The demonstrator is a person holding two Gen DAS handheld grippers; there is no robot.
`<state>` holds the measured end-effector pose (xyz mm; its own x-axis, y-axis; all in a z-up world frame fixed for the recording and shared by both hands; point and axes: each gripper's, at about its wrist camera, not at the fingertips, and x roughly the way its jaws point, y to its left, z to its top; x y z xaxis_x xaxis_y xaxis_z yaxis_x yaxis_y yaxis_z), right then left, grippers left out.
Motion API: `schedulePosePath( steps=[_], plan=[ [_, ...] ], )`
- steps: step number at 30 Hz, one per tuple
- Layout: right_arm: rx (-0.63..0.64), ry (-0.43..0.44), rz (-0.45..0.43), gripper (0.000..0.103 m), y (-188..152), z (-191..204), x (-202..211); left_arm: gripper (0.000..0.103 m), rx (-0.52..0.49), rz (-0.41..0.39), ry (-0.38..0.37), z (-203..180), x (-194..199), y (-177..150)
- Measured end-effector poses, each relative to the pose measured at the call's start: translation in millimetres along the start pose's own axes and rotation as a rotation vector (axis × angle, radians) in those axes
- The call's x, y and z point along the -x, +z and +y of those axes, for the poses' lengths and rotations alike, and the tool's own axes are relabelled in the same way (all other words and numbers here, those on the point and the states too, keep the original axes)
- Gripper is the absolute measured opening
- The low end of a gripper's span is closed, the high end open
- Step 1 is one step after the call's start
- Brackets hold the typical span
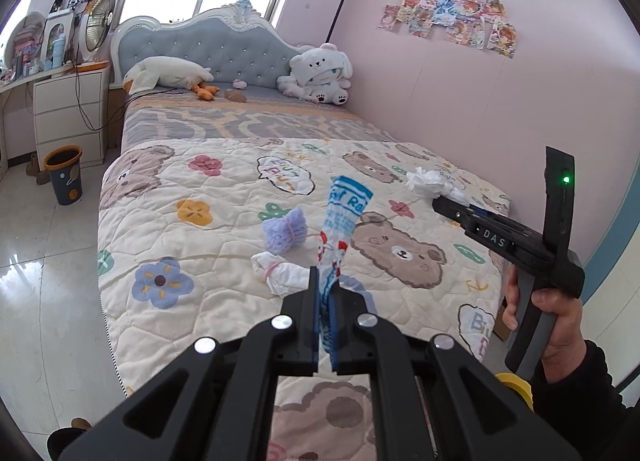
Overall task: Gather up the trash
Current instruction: 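Carry the wrapper and white bundle in both grippers over the yellow bin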
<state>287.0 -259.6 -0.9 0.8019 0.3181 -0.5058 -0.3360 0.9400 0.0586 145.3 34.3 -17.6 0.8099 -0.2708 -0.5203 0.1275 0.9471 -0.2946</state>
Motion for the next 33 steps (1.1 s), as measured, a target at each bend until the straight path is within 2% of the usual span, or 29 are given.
schedulePosePath(
  steps=[17,33],
  plan=[
    [-0.034,-0.022,-0.044,0.033,-39,10,108,0.003,-0.087,-0.04,-0.058,-48,40,-11],
    [-0.13,-0.126,-0.046,0.033,-88,-31,195,0.003,-0.191,-0.02,-0.143,-105,51,-27]
  ],
)
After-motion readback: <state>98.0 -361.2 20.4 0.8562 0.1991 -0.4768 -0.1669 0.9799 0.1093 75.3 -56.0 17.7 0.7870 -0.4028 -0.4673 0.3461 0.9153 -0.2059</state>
